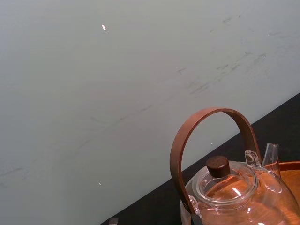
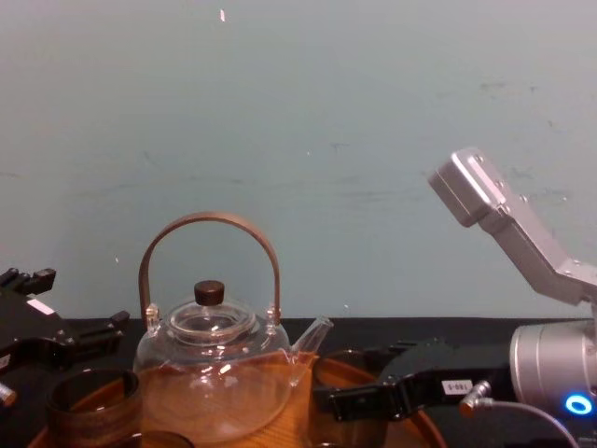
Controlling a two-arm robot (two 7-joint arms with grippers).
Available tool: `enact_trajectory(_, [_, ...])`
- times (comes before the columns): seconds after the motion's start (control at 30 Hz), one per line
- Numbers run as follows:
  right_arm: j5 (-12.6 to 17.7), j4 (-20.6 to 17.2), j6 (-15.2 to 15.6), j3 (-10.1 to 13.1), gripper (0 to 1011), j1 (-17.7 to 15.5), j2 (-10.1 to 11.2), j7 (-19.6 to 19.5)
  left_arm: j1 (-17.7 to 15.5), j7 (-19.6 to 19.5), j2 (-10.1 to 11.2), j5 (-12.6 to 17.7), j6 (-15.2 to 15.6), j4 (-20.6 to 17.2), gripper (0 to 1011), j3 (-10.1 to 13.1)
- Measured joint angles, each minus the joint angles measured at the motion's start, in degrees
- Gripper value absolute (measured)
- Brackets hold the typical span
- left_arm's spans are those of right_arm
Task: Pick up the glass from the table and place it on the tray.
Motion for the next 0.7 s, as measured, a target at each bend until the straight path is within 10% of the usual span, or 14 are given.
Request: enact_trajectory(0.7, [-0.46,0.86,0.42,0.28,903,-0.04,-0.55,0.09,0.0,0.0,0.0,0.0,0.0,0.0,1001,0.0])
